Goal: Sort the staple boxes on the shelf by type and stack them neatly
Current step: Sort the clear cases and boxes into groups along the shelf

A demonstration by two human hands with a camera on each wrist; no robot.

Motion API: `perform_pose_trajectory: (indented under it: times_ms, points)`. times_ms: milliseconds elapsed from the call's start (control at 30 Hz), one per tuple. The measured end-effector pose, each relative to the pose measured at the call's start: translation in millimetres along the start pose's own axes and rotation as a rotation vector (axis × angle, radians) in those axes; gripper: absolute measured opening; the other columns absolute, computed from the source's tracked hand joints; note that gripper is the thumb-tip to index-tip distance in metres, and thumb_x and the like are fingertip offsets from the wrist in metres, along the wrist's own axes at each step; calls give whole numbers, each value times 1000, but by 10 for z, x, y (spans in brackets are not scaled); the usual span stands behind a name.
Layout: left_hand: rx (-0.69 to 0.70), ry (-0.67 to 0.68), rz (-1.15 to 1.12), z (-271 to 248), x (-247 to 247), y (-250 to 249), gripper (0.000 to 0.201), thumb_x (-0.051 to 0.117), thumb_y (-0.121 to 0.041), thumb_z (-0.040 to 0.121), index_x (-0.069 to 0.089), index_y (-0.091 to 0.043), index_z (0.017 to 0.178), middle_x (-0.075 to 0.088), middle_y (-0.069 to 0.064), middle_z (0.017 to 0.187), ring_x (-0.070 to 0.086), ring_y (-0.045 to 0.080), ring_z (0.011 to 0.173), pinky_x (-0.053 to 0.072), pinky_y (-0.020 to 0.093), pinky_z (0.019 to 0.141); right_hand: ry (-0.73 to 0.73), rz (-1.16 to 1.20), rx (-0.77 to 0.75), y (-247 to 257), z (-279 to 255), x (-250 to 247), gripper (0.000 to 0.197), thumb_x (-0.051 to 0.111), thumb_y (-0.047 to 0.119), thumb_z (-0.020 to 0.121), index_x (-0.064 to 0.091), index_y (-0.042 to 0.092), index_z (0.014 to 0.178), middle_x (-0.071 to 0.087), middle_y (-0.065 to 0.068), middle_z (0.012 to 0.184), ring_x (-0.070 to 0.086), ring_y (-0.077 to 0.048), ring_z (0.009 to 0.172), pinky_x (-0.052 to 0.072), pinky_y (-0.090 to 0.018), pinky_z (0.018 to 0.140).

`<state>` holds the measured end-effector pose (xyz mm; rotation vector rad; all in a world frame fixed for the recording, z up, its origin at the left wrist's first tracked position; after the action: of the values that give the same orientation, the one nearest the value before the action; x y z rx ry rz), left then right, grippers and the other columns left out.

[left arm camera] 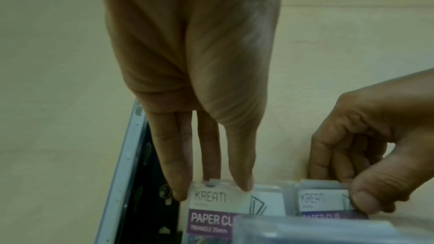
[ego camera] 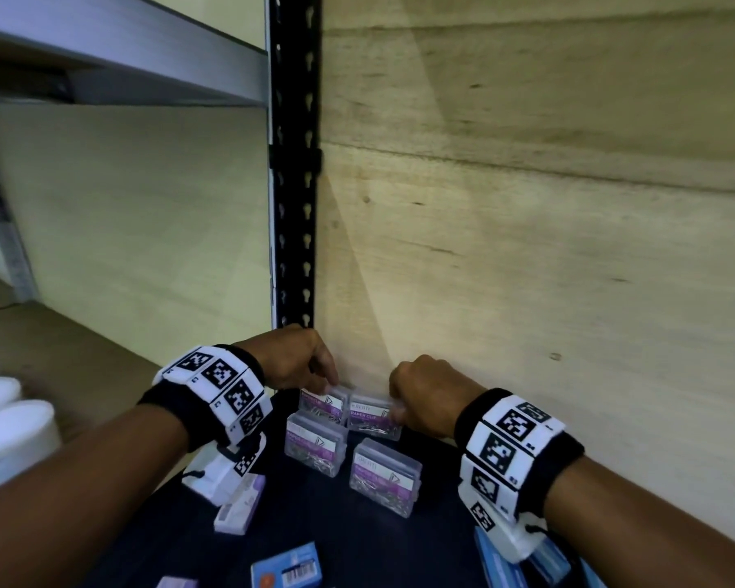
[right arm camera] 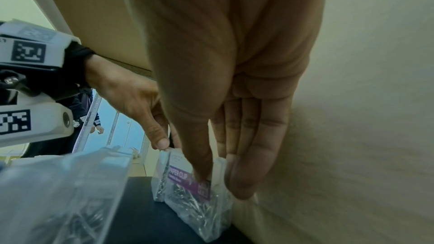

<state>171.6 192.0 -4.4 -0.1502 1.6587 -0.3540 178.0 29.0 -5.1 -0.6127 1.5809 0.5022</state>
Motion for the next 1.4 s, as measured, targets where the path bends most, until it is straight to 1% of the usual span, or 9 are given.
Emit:
perform_pose_trajectory:
  times_ms: [300, 433, 500, 567, 700, 900, 1133, 1267, 1400]
  points:
    - [-11, 16, -6, -27, 42, -147, 17, 76, -34, 85, 78, -32, 101, 72, -13, 104, 64, 4, 95, 50, 23, 86, 109, -83, 55, -112, -238, -40, 41, 65, 38, 94, 58, 5, 118, 61, -13, 113, 59, -27, 95, 43, -29, 72]
    - [-33, 27, 38, -118, 19, -235, 26, 72, -37, 88, 73, -30, 112, 65, -14, 102, 59, 5, 93, 49, 25, 89, 118, -111, 80, -171, -320, -49, 33, 64, 39, 94, 57, 6, 97, 60, -9, 99, 60, -23, 85, 43, -28, 67]
    - [-40, 3, 112, -207, -40, -232, 32, 69, -41, 89, 67, -31, 120, 60, -12, 103, 57, 7, 94, 49, 28, 91, 93, -103, 94, -174, -358, -100, 37, 62, 43, 95, 59, 8, 105, 61, -7, 104, 60, -23, 89, 47, -29, 70]
    - [-57, -45, 168, -344, -137, -207, 28, 66, -48, 88, 64, -32, 111, 63, -12, 107, 59, 9, 94, 51, 31, 88, 32, -81, 81, -143, -392, -195, 43, 59, 47, 95, 58, 13, 121, 62, -7, 116, 61, -24, 100, 52, -34, 83]
    - [-209, 6, 199, -804, -220, -76, 28, 65, -53, 88, 64, -25, 95, 65, -7, 101, 61, 14, 94, 52, 34, 85, -80, 7, -69, 179, -459, -375, 31, 59, 47, 95, 63, 23, 114, 67, 0, 105, 62, -19, 91, 50, -32, 75]
    - [-376, 192, 257, -1377, 12, 118, 39, 66, -57, 84, 65, -19, 93, 68, -4, 89, 59, 12, 76, 45, 26, 69, 12, 71, -284, 823, -533, -194, 18, 64, 36, 92, 68, 25, 106, 69, 3, 100, 63, -19, 91, 50, -31, 78]
    - [-503, 388, 181, -1964, 383, 97, 64, 64, -68, 79, 73, -8, 97, 70, -3, 73, 59, 10, 61, 43, 19, 55, 107, -69, -443, 1432, -463, 54, 41, 65, 18, 94, 57, 21, 134, 61, -4, 126, 54, -23, 118, 35, -25, 82]
    - [-519, 428, 194, -2098, 539, 26, 59, 64, -73, 74, 71, -16, 87, 63, -9, 57, 56, 8, 54, 44, 20, 57, 175, -156, -472, 1640, -388, 123, 57, 63, 6, 92, 48, 23, 144, 52, -7, 141, 48, -26, 129, 40, -33, 98]
    - [-492, 414, 184, -2139, 618, -30, 49, 68, -65, 77, 66, -16, 82, 59, -7, 56, 53, 9, 53, 42, 20, 56, 200, -192, -457, 1702, -275, 204, 56, 66, 9, 91, 50, 22, 142, 54, -7, 140, 50, -28, 127, 42, -35, 98]
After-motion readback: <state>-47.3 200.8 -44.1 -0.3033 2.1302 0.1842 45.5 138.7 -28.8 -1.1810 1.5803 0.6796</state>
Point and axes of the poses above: each hand's wrist, its own z-axis towards the middle knuckle, its own x-axis out of the palm, y = z × x, the point moved 7 cm from there along z, towards the middle knuckle
